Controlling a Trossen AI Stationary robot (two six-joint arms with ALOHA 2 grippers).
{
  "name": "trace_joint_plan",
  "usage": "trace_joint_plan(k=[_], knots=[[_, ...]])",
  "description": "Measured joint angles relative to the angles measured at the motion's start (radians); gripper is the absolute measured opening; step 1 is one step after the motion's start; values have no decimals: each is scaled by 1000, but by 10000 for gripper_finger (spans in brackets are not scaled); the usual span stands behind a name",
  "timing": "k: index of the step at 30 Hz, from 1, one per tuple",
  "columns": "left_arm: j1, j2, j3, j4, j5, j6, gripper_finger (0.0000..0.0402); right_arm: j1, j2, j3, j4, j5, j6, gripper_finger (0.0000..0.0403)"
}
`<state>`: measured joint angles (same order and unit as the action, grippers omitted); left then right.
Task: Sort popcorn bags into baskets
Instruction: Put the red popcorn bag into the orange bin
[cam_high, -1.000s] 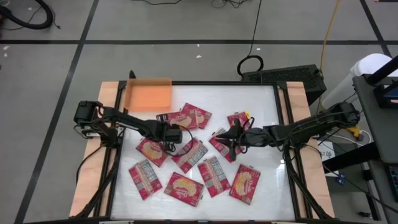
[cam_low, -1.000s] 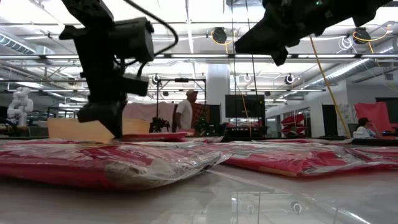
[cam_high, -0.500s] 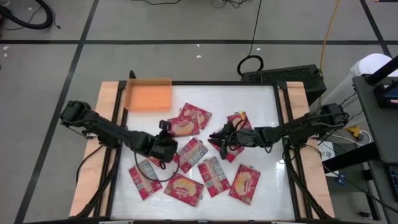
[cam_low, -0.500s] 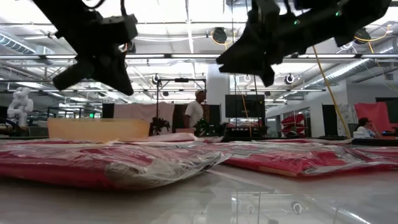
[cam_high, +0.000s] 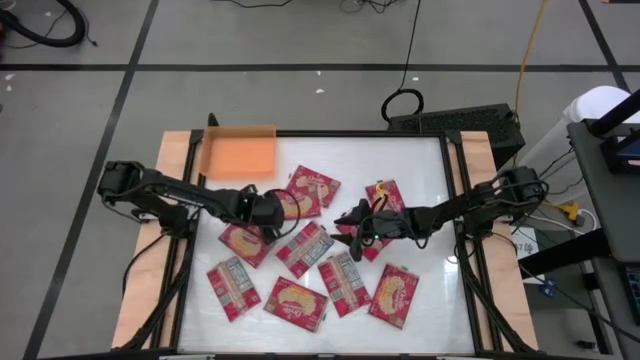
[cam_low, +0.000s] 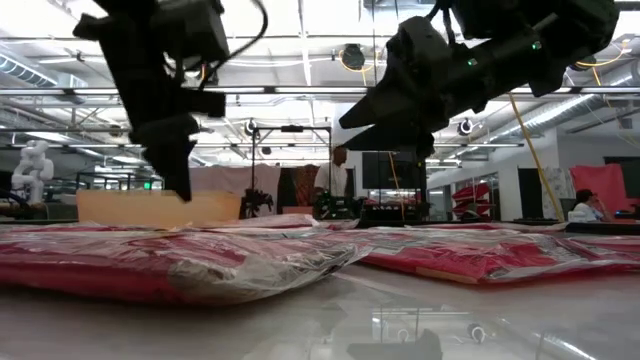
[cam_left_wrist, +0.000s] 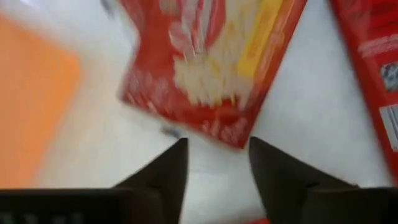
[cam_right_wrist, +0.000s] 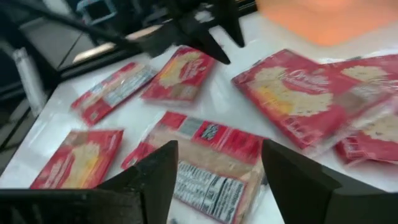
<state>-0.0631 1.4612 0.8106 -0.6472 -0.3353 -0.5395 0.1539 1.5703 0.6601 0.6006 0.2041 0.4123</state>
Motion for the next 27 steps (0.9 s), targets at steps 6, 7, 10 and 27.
trace_joint_plan(k=[6, 7, 10, 27], knots=[[1, -1, -63, 63, 25, -38, 291, 1, 0, 0, -8, -27, -72, 228], [-5, -1, -77, 97, 11, -36, 304, 1, 0, 0, -6, -26, -87, 227], [-16, -1, -125, 183, -11, -12, 336, 1, 0, 0, -7, -25, -113, 227], [46, -4, -368, 646, 62, 140, 100, 4, 0, 0, 144, 8, -112, 226]])
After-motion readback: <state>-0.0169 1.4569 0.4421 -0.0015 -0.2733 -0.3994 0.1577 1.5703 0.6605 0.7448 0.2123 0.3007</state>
